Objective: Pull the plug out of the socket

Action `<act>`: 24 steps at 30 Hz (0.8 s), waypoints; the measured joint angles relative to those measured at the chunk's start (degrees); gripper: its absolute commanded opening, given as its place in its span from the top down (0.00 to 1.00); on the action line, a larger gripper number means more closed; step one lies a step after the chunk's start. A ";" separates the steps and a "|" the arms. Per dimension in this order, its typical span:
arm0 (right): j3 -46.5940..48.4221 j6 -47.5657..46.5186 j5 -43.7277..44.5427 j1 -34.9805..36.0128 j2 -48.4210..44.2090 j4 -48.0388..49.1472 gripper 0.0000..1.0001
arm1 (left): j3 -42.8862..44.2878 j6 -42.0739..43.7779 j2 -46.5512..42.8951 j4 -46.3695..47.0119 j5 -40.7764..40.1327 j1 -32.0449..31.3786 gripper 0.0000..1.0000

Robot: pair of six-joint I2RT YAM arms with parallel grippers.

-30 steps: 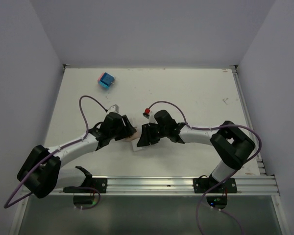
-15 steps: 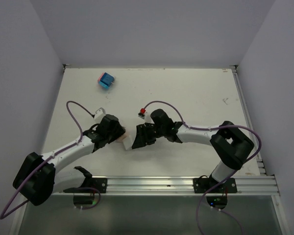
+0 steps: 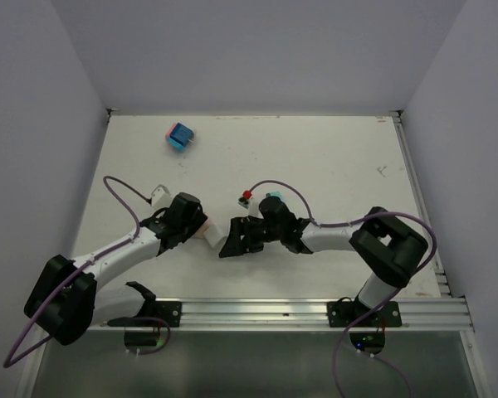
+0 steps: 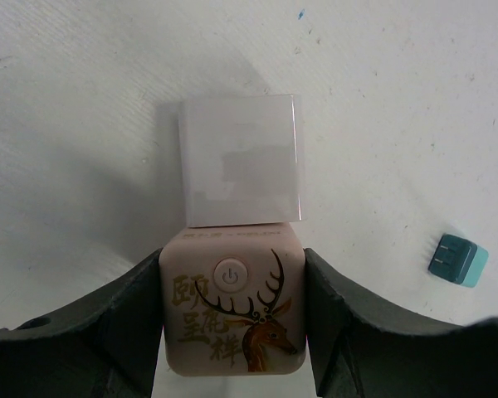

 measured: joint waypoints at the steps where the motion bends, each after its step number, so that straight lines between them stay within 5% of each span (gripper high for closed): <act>1: -0.76 1.09 0.85 0.00 0.00 1.60 0.16 | 0.00 -0.61 -0.02 -0.13 0.02 0.00 1.00; 11: -0.96 8.87 8.98 0.02 2.80 13.62 0.17 | 0.00 -5.66 -0.42 -1.81 0.72 0.00 1.00; 24: 1.42 11.63 14.60 0.63 7.58 17.11 0.27 | 0.04 -9.53 -1.09 -3.78 0.87 0.00 1.00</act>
